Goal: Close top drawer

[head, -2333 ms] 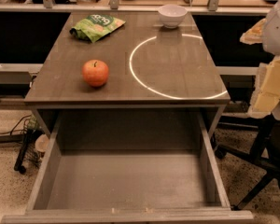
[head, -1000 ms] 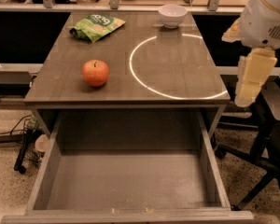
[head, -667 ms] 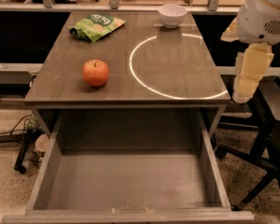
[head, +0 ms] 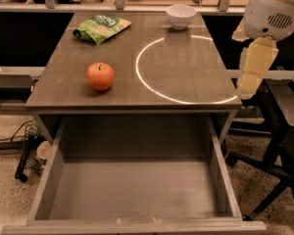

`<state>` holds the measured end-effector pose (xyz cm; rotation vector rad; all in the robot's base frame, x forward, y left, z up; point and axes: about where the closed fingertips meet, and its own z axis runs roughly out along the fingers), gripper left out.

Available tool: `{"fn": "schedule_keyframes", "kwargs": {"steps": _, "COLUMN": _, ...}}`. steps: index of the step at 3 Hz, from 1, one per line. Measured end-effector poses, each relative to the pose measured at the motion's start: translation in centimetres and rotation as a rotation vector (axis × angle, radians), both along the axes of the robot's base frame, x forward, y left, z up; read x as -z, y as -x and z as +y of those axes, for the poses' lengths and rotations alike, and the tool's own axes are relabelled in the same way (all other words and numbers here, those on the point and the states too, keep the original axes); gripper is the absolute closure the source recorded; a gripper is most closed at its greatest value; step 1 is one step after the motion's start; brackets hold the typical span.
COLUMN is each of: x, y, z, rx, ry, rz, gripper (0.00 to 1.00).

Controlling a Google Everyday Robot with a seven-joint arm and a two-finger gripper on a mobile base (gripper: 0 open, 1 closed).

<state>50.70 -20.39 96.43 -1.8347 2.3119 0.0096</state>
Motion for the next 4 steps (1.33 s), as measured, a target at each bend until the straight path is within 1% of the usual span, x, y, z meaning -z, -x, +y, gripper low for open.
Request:
{"fn": "schedule_keyframes", "kwargs": {"steps": 1, "x": -0.4, "y": -1.6, "z": 0.5, "rx": 0.004, "ry": -0.02, "rz": -0.067, "gripper": 0.0}}
{"fn": "schedule_keyframes", "kwargs": {"steps": 2, "x": -0.5, "y": -1.7, "z": 1.2, "rx": 0.009, "ry": -0.024, "rz": -0.083, "gripper": 0.0}}
{"fn": "schedule_keyframes", "kwargs": {"steps": 3, "x": 0.0, "y": 0.2, "z": 3.6, "rx": 0.06, "ry": -0.052, "rz": -0.08, "gripper": 0.0}}
{"fn": "schedule_keyframes", "kwargs": {"steps": 4, "x": 0.8, "y": 3.3, "z": 6.5, "rx": 0.097, "ry": -0.108, "rz": -0.061, "gripper": 0.0}}
